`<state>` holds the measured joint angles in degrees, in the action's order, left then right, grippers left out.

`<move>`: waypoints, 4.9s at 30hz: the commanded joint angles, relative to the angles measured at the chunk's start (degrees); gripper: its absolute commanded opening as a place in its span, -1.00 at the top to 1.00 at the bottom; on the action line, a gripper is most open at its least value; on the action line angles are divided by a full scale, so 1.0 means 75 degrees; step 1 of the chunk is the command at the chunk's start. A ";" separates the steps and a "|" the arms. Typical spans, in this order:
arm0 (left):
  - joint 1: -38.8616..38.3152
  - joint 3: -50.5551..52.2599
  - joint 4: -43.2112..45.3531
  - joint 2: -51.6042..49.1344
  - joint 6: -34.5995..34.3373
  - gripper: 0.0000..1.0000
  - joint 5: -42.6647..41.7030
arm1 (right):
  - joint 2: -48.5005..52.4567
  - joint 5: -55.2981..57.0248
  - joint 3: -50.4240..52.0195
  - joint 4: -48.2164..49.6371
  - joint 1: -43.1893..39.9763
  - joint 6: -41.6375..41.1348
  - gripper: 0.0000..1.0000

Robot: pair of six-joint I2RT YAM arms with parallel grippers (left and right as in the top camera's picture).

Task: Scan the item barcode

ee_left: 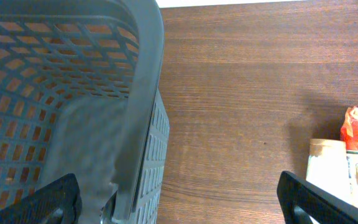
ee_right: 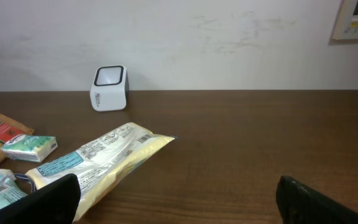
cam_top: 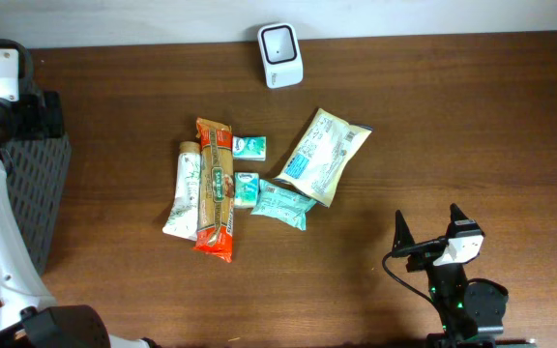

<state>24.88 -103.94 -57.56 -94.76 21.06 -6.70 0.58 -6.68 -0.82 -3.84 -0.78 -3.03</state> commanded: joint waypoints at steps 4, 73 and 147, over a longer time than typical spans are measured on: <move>0.0055 -0.0032 -0.0015 -0.0050 0.0122 -0.98 -0.0108 | -0.0052 -0.0265 0.0067 0.0012 -0.0050 -0.0067 -0.97; 0.0055 -0.0032 -0.0017 -0.0052 0.0122 -0.98 -0.0111 | 1.6218 -0.1647 -0.8571 -0.0618 0.2022 -0.3535 -0.13; 0.0055 -0.0032 -0.0017 -0.0050 0.0122 -0.98 -0.0111 | 1.2217 -0.2057 -0.7102 -0.5018 0.0256 -0.3226 -0.84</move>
<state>24.95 -103.94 -57.74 -95.07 21.08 -7.09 89.69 -20.75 -56.47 -43.16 1.30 -24.32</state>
